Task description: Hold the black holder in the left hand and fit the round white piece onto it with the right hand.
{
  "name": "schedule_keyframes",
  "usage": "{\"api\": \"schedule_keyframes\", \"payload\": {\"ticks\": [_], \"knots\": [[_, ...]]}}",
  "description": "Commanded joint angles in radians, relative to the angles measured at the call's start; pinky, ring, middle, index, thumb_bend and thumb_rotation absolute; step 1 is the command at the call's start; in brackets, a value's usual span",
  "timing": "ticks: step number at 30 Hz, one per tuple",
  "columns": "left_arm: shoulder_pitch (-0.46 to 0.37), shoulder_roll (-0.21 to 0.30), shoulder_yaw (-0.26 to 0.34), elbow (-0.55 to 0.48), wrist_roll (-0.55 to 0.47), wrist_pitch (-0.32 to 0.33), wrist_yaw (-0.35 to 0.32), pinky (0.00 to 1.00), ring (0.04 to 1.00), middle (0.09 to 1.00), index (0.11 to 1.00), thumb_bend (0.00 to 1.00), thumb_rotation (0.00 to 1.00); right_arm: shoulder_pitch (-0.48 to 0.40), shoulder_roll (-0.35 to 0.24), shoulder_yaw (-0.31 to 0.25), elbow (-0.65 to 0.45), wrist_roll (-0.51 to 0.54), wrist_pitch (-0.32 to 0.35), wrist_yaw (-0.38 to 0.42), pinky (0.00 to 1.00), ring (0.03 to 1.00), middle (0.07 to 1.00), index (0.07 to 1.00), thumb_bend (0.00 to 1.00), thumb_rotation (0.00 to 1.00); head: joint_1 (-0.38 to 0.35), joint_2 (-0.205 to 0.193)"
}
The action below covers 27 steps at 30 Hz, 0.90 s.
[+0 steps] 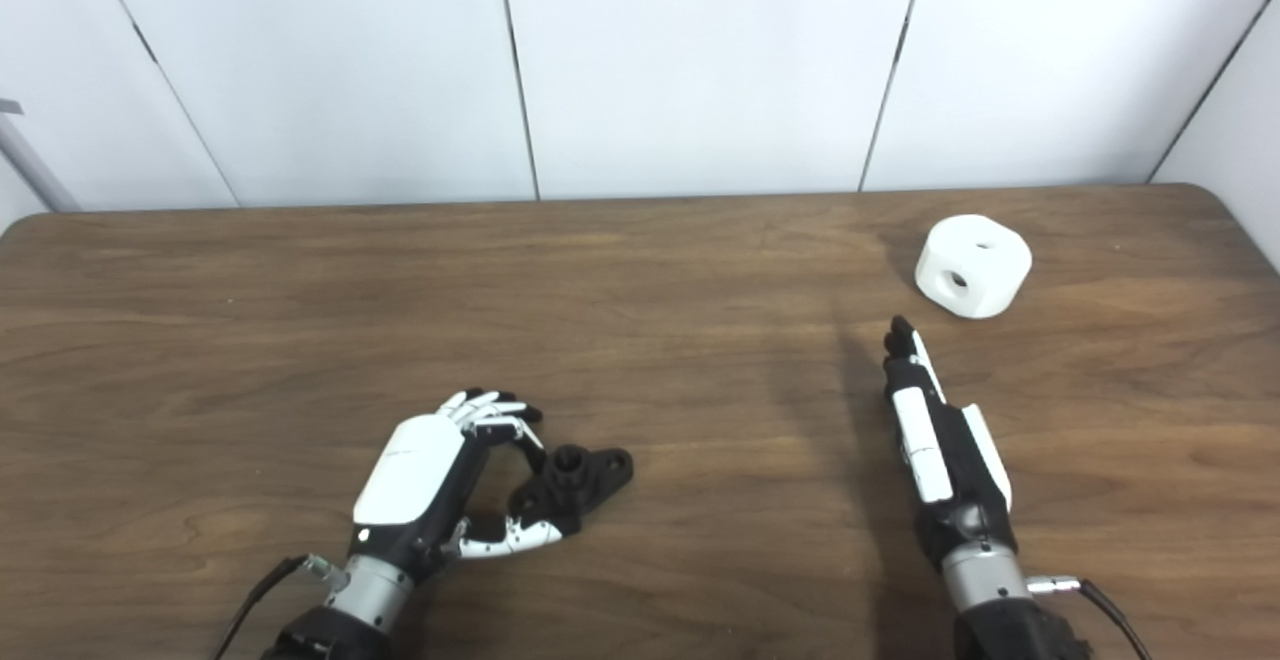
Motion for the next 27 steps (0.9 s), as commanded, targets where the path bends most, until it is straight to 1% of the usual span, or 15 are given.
{"api": "schedule_keyframes", "payload": {"ticks": [1,7,11,13,14,15,17,18,19,21,23,24,27], "knots": [[0.020,-0.003,-0.032,0.007,0.023,-0.039,-0.025,0.94,0.856,0.763,0.485,0.52,0.05,-0.014,0.002,-0.003,-0.034,0.004,-0.008,0.002,1.00,1.000,1.000,1.000,0.64,1.00,-0.008,0.002],[0.030,-0.006,-0.034,0.015,0.027,-0.058,-0.013,0.95,0.865,0.766,0.485,0.52,0.05,-0.015,-0.001,-0.002,-0.030,-0.010,-0.009,-0.003,1.00,1.000,1.000,1.000,0.64,1.00,-0.028,0.000],[0.033,-0.006,-0.030,0.016,0.030,-0.063,-0.013,0.95,0.864,0.765,0.485,0.52,0.05,-0.016,-0.009,-0.003,-0.026,-0.028,-0.024,-0.006,1.00,1.000,1.000,1.000,0.60,1.00,-0.049,-0.005],[0.034,-0.006,-0.029,0.017,0.032,-0.065,-0.011,0.95,0.864,0.763,0.485,0.52,0.05,-0.021,-0.007,-0.010,-0.028,-0.040,-0.023,-0.015,1.00,1.000,0.999,1.000,0.58,0.93,-0.054,-0.006],[0.034,-0.005,-0.029,0.018,0.035,-0.067,-0.010,0.95,0.865,0.764,0.485,0.52,0.05,-0.024,-0.006,-0.010,-0.029,-0.073,-0.020,-0.032,1.00,0.998,0.995,0.997,0.57,0.88,-0.059,-0.009],[0.035,-0.005,-0.028,0.018,0.037,-0.068,-0.009,0.95,0.865,0.764,0.485,0.52,0.05,-0.027,-0.006,-0.008,-0.030,-0.119,-0.013,-0.052,0.98,0.975,0.972,0.979,0.58,0.82,-0.066,-0.012],[0.036,-0.005,-0.026,0.019,0.038,-0.069,-0.011,0.95,0.866,0.764,0.485,0.52,0.05,-0.036,-0.001,-0.009,-0.035,-0.187,0.014,-0.086,0.92,0.939,0.942,0.950,0.60,0.74,-0.079,-0.019],[0.037,-0.003,-0.025,0.019,0.040,-0.071,-0.011,0.95,0.866,0.764,0.485,0.52,0.05,-0.041,0.003,-0.011,-0.040,-0.211,0.030,-0.098,0.90,0.921,0.930,0.934,0.62,0.67,-0.088,-0.023],[0.037,-0.001,-0.024,0.020,0.041,-0.073,-0.010,0.95,0.866,0.763,0.485,0.52,0.05,-0.047,0.006,-0.013,-0.044,-0.230,0.046,-0.108,0.88,0.908,0.919,0.921,0.64,0.63,-0.091,-0.024],[0.037,0.003,-0.021,0.024,0.041,-0.082,-0.006,0.94,0.862,0.761,0.485,0.52,0.05,-0.058,0.006,-0.014,-0.051,-0.263,0.069,-0.119,0.87,0.895,0.901,0.899,0.67,0.53,-0.108,-0.031],[0.037,0.009,-0.018,0.028,0.044,-0.089,-0.005,0.94,0.859,0.760,0.485,0.52,0.05,-0.077,-0.001,-0.013,-0.056,-0.319,0.096,-0.133,0.86,0.884,0.888,0.884,0.70,0.48,-0.139,-0.045],[0.037,0.012,-0.017,0.029,0.046,-0.091,-0.006,0.93,0.858,0.760,0.485,0.52,0.05,-0.088,-0.010,-0.012,-0.056,-0.349,0.103,-0.138,0.85,0.873,0.877,0.868,0.73,0.43,-0.139,-0.045],[0.039,0.016,-0.010,0.036,0.038,-0.100,-0.002,0.93,0.853,0.758,0.485,0.52,0.05,-0.117,-0.035,-0.016,-0.048,-0.404,0.109,-0.140,0.86,0.867,0.860,0.843,0.78,0.39,-0.171,-0.061]]}}
